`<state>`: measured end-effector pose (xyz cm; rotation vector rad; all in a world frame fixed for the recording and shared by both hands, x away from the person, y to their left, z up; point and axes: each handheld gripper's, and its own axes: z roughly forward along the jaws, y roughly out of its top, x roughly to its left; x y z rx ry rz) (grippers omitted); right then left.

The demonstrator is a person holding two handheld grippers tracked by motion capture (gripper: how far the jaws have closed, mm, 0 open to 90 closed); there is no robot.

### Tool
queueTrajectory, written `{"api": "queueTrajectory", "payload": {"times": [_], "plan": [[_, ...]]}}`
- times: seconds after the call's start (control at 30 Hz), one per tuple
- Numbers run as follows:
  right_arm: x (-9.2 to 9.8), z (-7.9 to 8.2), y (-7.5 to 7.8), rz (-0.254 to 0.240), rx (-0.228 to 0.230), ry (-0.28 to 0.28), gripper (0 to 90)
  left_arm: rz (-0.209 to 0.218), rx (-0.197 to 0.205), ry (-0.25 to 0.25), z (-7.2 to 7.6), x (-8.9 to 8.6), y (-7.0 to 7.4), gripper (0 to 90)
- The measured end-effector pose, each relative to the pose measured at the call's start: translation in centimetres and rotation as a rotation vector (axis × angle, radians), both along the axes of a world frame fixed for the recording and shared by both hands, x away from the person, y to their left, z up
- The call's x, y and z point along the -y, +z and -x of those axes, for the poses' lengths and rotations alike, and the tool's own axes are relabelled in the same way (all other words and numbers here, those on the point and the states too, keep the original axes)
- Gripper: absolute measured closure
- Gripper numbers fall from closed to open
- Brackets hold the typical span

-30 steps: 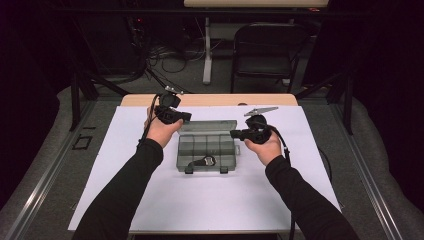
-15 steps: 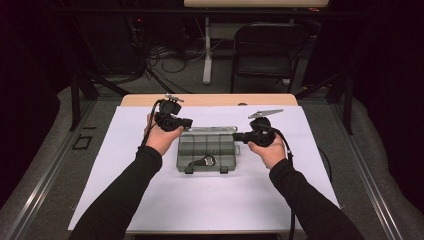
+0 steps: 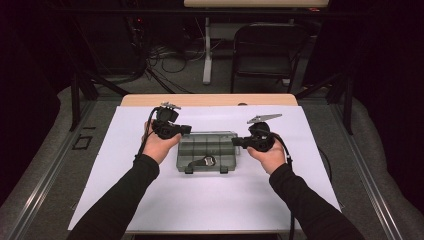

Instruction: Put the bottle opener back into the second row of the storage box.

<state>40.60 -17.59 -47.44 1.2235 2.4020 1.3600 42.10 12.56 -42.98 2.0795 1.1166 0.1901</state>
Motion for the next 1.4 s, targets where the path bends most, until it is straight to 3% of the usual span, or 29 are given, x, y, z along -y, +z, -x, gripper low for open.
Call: {"api": "queueTrajectory", "payload": {"times": [0.7,0.93,1.4], "plan": [[0.2,1.9,-0.9,0.003,0.003,0.015,90.0,0.029,0.028,-0.025,2.5,-0.3,-1.3,90.0],[0.2,2.7,-1.4,0.008,0.002,0.018,90.0,0.02,0.041,-0.031,3.3,-0.4,-2.0,90.0],[-0.1,3.6,-2.1,0.016,0.008,0.035,90.0,0.037,0.045,-0.036,4.3,-0.8,-2.9,90.0]]}}
